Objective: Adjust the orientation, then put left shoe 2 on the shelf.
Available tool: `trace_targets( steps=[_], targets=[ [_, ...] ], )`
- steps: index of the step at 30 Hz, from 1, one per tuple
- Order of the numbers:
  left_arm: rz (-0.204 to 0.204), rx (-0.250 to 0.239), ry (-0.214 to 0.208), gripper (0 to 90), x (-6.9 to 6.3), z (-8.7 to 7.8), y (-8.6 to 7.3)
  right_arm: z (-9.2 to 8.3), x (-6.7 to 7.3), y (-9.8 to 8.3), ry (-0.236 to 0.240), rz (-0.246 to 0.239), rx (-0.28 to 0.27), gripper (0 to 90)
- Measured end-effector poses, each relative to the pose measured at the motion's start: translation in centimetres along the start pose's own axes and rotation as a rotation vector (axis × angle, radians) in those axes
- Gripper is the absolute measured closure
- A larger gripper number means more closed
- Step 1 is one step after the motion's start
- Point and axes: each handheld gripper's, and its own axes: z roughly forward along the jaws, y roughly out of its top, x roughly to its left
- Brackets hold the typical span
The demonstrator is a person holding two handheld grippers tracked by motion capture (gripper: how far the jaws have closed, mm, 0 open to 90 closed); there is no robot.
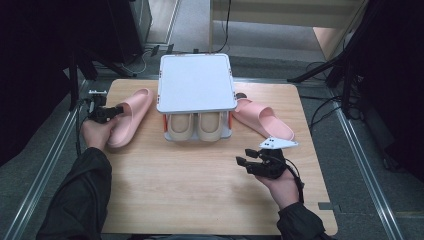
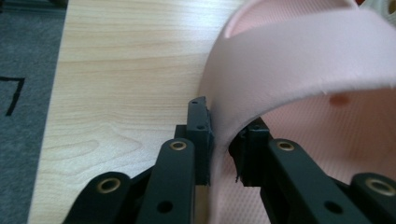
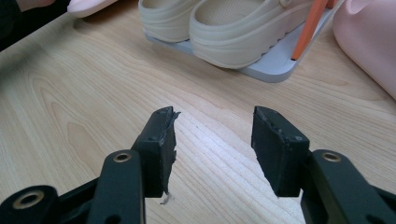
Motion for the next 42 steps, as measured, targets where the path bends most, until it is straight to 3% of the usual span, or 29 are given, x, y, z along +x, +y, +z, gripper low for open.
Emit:
trace_targets(
  steps=[3, 10, 17, 31, 41, 42],
  targets=[
    [-0.027, 0.021, -0.025, 82.9, 0.1, 0.0, 0.1, 0.0, -0.1, 0.0, 0.000, 0.002, 0.000, 50.5],
    [-0.047, 0.052, -0.071, 83.4, -0.1, -0.2, 0.5, 0.0, -0.1, 0.0, 0.000, 0.001, 0.001, 50.5],
    [-0.064, 0.034, -0.086, 83.4, -0.4, -1.2, 0.9, 0.1, -0.1, 0.0, 0.004, 0.000, 0.007, 50.5],
    [-0.050, 0.077, -0.096, 82.9, -2.3, -4.0, 2.4, 0.6, 0.5, 0.8, 0.041, -0.022, -0.004, 50.6],
    [-0.050, 0.054, -0.081, 82.7, -3.4, -6.0, 5.8, 1.4, 0.8, 1.1, 0.066, -0.038, 0.005, 50.6],
    [-0.057, 0.056, -0.081, 82.4, -3.7, -6.4, 6.7, 1.4, 0.8, 1.2, 0.066, -0.038, 0.007, 50.6]
  ],
)
